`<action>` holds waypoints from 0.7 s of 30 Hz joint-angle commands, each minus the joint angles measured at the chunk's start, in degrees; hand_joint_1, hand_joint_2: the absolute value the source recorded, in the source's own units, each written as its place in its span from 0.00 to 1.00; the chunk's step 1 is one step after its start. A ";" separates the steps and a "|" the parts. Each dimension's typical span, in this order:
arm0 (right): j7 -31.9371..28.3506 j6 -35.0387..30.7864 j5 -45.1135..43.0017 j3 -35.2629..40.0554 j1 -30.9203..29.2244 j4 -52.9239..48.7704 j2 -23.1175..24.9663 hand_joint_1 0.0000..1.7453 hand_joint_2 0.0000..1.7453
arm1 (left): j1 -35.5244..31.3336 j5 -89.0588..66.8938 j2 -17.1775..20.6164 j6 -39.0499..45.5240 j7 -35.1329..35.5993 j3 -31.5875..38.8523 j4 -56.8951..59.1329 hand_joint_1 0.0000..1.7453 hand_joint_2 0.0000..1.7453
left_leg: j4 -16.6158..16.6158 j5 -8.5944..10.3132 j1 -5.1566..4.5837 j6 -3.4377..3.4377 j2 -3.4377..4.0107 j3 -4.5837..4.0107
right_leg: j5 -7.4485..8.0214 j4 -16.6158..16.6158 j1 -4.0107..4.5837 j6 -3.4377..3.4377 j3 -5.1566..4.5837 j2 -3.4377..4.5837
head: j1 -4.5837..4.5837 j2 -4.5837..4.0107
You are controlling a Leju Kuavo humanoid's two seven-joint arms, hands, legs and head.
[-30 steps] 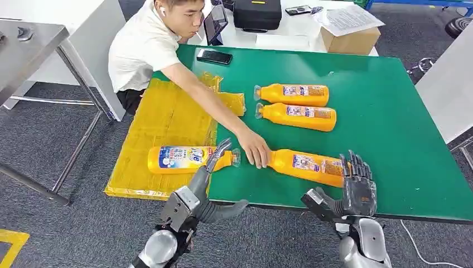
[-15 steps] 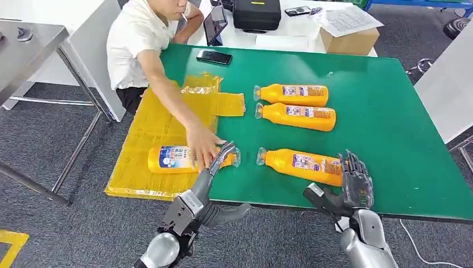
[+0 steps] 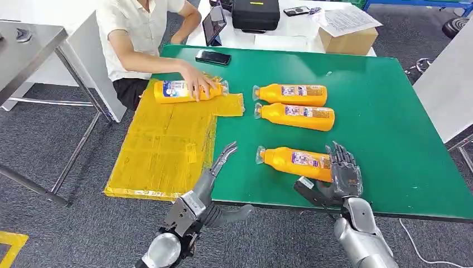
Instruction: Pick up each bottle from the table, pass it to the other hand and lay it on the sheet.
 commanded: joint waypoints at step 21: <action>8.07 26.58 -8.82 4.57 -2.61 13.32 -2.92 1.00 1.00 | -2.24 0.60 0.55 -0.17 3.42 0.43 3.01 0.00 1.00 | -0.15 -0.13 0.16 -0.01 -0.37 1.22 | -0.19 -0.37 0.16 -0.09 0.73 -0.20 | 0.02 0.00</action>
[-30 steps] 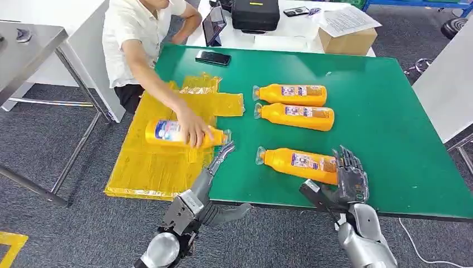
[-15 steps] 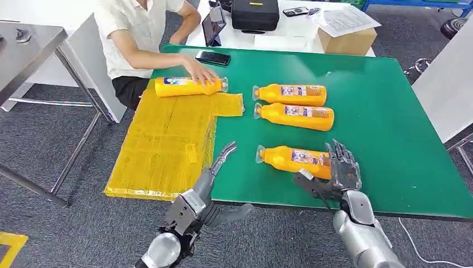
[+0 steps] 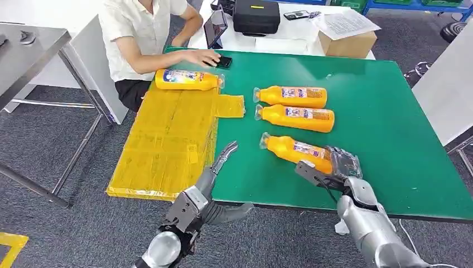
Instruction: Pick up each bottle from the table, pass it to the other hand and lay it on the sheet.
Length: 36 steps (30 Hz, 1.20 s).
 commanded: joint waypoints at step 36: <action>-26.03 -0.41 -50.51 7.52 19.76 -39.35 14.49 1.00 1.00 | 2.74 34.65 -0.91 6.06 1.37 7.65 3.90 0.00 1.00 | -0.04 -0.34 0.24 -0.25 0.33 -0.40 | -0.21 -0.03 0.20 -0.08 0.25 0.34 | 0.00 0.00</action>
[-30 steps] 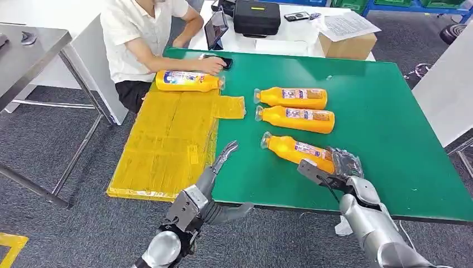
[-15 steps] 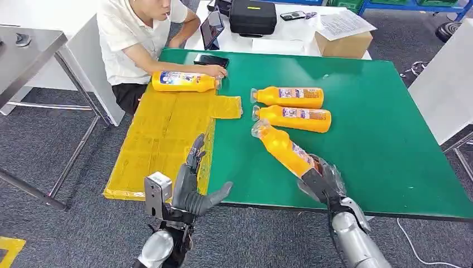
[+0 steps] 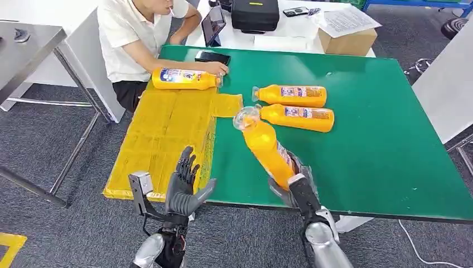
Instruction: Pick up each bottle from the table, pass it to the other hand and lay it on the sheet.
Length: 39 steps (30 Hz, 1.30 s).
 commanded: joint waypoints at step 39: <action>1.00 4.21 4.82 28.84 -12.10 19.86 7.54 1.00 1.00 | -15.91 -8.48 2.90 -6.58 0.03 -7.32 13.30 1.00 1.00 | -0.06 -0.05 0.02 -0.14 -0.19 0.00 | -0.14 0.00 0.01 -0.15 -0.01 -0.17 | 0.02 0.00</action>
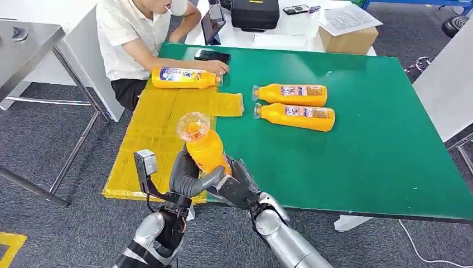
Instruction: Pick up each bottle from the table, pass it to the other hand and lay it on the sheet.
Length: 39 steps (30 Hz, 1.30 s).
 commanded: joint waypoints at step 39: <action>23.34 -21.58 39.94 -1.84 7.83 -2.78 -6.15 0.00 0.00 | -7.13 -41.50 5.57 23.66 -7.01 18.21 5.17 1.00 1.00 | -0.10 0.02 0.08 -0.09 -0.21 0.13 | -0.05 -0.05 0.06 -0.08 0.17 -0.16 | 0.05 0.00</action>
